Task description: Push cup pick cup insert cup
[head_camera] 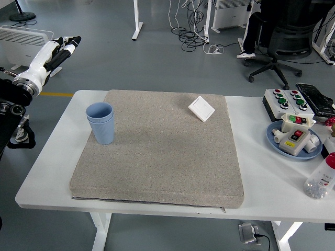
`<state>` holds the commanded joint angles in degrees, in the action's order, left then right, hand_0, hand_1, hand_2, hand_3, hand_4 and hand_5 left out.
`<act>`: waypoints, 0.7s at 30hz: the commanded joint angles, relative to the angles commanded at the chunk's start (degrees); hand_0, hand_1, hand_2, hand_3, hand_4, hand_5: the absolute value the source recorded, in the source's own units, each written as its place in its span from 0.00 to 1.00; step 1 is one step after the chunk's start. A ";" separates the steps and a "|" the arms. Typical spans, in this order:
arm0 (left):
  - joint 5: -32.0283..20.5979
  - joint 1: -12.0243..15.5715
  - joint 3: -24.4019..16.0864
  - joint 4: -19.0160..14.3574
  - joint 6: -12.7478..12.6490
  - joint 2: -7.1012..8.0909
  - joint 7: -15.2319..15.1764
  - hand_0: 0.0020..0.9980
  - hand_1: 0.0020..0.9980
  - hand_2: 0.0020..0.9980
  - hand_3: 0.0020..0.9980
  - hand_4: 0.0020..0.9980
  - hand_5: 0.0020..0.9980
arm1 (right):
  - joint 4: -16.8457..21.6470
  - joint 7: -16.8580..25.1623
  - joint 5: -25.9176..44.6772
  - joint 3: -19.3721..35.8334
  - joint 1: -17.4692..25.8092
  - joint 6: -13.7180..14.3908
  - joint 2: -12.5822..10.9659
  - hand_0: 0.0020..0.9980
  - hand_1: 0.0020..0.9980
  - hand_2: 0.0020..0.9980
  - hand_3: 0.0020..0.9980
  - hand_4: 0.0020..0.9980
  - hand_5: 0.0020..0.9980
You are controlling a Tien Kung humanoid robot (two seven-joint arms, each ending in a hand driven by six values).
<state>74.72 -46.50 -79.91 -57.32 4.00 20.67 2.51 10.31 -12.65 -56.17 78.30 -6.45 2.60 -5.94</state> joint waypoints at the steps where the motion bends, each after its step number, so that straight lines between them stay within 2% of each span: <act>1: -2.61 1.81 -1.44 -2.12 -0.95 -0.13 0.30 0.81 0.86 0.93 0.83 0.61 1.00 | 0.00 0.00 -0.20 0.27 -0.06 -0.02 0.02 0.76 0.67 0.69 0.56 0.10 0.47; 5: -11.56 7.41 -5.33 -8.26 -2.86 -0.99 0.80 0.82 0.87 0.93 0.85 0.60 1.00 | 0.00 0.12 -0.34 0.73 -0.17 -0.06 0.05 0.76 0.67 0.69 0.56 0.10 0.47; 9: -21.24 15.78 -10.16 -15.26 -4.48 -2.71 0.15 0.82 0.87 0.93 0.85 0.60 1.00 | 0.00 0.33 0.03 1.24 -0.11 -0.14 0.18 0.76 0.67 0.69 0.56 0.10 0.47; 15: -34.95 24.30 -10.84 -21.60 -5.46 -3.91 -1.22 0.82 0.87 0.93 0.85 0.60 1.00 | 0.00 0.44 -0.27 1.78 -0.22 -0.29 0.04 0.76 0.67 0.69 0.57 0.10 0.47; 18: -35.73 30.24 -11.77 -25.36 -5.58 -7.01 -1.38 0.83 0.87 0.94 0.86 0.60 1.00 | 0.00 0.50 -0.23 2.00 -0.27 -0.34 -0.10 0.76 0.67 0.68 0.56 0.10 0.47; 19: -35.67 31.14 -11.83 -25.59 -5.56 -7.24 -1.37 0.83 0.87 0.94 0.86 0.60 1.00 | 0.00 0.51 -0.22 2.01 -0.27 -0.34 -0.11 0.76 0.67 0.68 0.56 0.10 0.47; 21: -34.56 34.58 -12.98 -26.94 -5.12 -10.50 -0.65 0.83 0.87 0.94 0.86 0.60 1.00 | 0.00 0.53 -0.27 2.09 -0.28 -0.36 -0.17 0.76 0.67 0.68 0.56 0.10 0.47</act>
<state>40.17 -11.92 -92.88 -84.25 -1.13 10.18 1.86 10.31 -12.12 -56.44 80.39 -6.73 2.23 -6.11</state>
